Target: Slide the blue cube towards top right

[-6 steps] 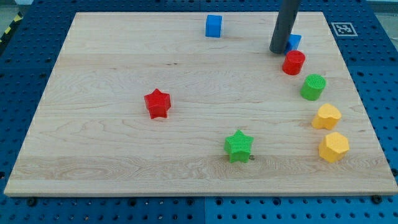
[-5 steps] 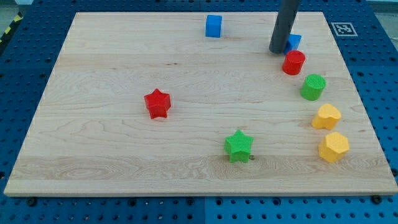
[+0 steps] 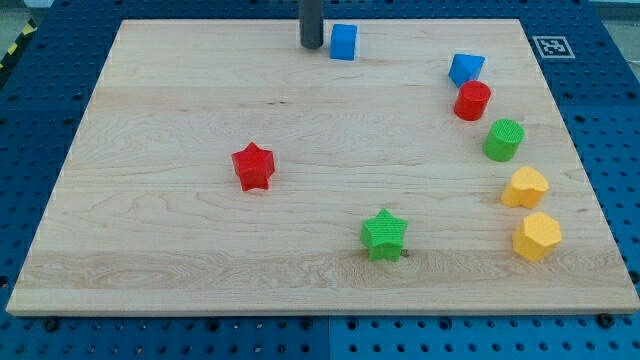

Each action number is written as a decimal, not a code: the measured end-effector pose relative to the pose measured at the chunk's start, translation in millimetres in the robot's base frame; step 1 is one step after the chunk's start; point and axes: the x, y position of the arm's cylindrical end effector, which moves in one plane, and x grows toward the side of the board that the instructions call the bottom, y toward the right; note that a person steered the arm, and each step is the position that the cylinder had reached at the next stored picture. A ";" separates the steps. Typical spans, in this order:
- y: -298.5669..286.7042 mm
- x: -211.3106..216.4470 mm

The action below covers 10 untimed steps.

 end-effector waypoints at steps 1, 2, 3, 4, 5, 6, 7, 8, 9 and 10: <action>21.2 -0.9; 22.7 3.3; 18.6 17.9; 24.7 17.7; 43.0 17.7; 64.0 17.7; 86.9 16.7; 112.7 15.2; 135.3 15.2; 155.7 15.3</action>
